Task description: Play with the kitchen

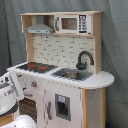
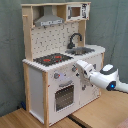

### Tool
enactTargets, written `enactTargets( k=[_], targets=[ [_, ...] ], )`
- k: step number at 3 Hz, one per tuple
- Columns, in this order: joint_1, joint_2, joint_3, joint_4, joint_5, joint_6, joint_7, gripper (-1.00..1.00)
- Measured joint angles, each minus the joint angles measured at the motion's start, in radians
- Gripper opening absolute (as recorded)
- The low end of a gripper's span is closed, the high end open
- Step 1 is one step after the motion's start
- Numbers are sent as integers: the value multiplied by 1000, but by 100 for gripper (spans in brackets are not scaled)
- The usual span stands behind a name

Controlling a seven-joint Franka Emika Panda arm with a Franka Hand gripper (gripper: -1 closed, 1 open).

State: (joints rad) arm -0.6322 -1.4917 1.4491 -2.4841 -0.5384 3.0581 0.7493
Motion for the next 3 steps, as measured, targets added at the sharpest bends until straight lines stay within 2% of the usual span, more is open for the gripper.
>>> enactTargets(
  k=[1,2,3],
  targets=[
    [-12,-4,4,-86,0,48,9,100],
    [-101,-4,25,-61,1,79,31,100],
    [-160,-4,34,-1,1,101,45,100]
  ],
)
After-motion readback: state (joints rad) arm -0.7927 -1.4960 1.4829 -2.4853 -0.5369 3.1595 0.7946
